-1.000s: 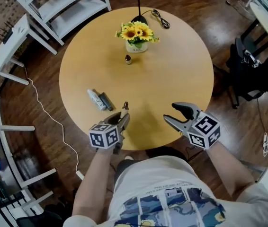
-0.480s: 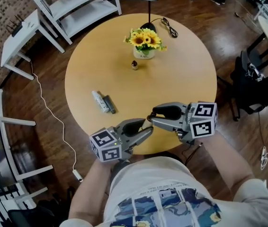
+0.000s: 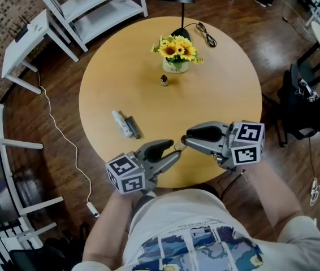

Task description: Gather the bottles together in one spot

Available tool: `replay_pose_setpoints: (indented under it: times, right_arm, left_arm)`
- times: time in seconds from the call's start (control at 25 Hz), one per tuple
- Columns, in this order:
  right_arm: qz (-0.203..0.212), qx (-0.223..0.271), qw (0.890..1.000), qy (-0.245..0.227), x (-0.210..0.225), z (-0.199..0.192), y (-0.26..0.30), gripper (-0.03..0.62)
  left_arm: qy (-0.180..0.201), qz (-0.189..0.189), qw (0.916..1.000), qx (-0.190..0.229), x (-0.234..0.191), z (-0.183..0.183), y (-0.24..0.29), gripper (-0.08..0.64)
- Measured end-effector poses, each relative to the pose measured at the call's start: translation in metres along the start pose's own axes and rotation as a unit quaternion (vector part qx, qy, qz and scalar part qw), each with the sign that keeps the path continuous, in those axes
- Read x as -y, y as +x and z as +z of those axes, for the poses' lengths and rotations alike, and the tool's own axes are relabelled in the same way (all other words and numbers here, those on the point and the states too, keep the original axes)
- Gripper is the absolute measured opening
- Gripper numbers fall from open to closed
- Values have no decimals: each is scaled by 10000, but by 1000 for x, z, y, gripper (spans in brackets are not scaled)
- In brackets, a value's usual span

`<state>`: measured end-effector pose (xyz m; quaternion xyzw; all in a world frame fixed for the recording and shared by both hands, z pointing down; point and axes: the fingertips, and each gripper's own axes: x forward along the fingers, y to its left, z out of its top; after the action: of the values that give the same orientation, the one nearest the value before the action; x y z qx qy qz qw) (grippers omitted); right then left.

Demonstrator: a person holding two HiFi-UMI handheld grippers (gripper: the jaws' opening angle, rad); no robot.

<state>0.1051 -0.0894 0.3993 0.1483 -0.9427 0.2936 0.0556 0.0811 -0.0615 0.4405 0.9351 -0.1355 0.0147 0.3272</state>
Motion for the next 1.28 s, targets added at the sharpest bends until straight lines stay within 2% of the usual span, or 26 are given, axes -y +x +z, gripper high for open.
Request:
replay_pose_setpoints:
  times: [0.08, 0.16, 0.28, 0.4, 0.56, 0.88, 1.12, 1.28]
  right_arm:
    - [-369, -109, 9988, -306, 18, 4, -2, 89]
    - [-832, -332, 9935, -696, 42, 6, -5, 89]
    - [-1417, -664, 9801, -1221, 81, 8, -6, 89]
    - [-1760, -804, 9695, -1505, 114, 14, -4, 89]
    - [-2100, -932, 9558, -1835, 157, 22, 5, 89]
    - [-2612, -1007, 9415, -1876, 247, 28, 37, 89]
    - [-2966, -930, 9366, -1614, 314, 18, 67, 89]
    - [-3090, -963, 9348, -1464, 336, 4, 83, 89]
  left_arm:
    - [4, 419, 9991, -4, -17, 2, -8, 156]
    - [117, 961, 9951, -204, -35, -2, -17, 156]
    - [296, 1754, 9819, -644, -58, -12, -32, 156]
    - [328, 2286, 9685, -933, -66, -21, -46, 156]
    - [191, 2525, 9629, -929, -64, -25, -60, 156]
    - [-124, 2870, 9555, -667, -62, -26, -83, 156]
    - [-294, 3094, 9485, -606, -65, -37, -93, 156]
    - [-414, 3180, 9451, -623, -67, -46, -98, 156]
